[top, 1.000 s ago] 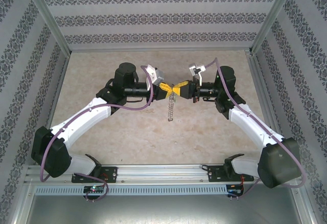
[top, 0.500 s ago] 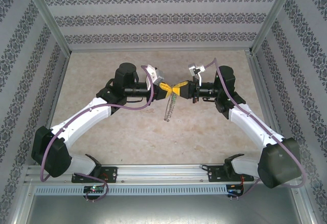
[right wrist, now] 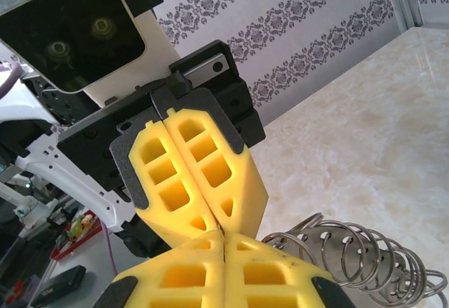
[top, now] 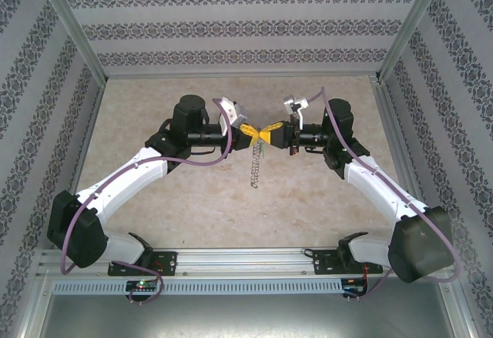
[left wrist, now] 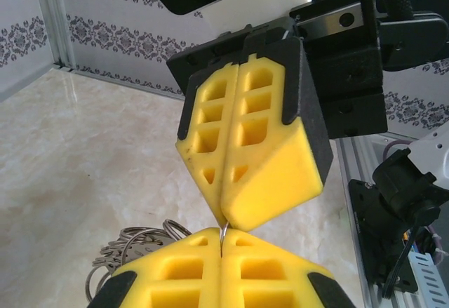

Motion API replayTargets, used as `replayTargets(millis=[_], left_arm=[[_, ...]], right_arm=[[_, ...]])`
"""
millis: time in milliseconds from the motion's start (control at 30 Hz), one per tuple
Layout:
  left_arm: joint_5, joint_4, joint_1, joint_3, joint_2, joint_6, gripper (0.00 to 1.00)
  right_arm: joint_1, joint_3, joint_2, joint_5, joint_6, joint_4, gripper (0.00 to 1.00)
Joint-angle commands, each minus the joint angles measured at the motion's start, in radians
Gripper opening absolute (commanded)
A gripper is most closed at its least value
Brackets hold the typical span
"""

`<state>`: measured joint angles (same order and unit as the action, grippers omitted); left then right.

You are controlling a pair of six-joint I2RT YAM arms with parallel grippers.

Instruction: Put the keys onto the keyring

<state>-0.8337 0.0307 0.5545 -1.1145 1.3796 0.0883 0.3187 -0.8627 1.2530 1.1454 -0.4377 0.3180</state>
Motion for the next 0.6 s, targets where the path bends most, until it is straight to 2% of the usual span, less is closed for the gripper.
replayTargets(millis=[0, 233, 467, 567], left_arm=[[-0.011, 0.074, 0.009, -0.013, -0.033, -0.006, 0.0], [0.02, 0.034, 0.01, -0.037, -0.024, 0.008, 0.0], [0.018, -0.124, -0.025, -0.089, -0.03, 0.11, 0.25], [-0.014, -0.24, -0.05, -0.141, -0.015, 0.173, 0.32]], right_arm=[[0.017, 0.013, 0.005, 0.016, 0.014, 0.006, 0.0], [0.013, -0.017, 0.008, 0.0, 0.063, -0.059, 0.0], [0.011, -0.071, 0.018, -0.035, 0.2, -0.226, 0.0], [0.015, -0.116, 0.025, -0.057, 0.289, -0.341, 0.0]])
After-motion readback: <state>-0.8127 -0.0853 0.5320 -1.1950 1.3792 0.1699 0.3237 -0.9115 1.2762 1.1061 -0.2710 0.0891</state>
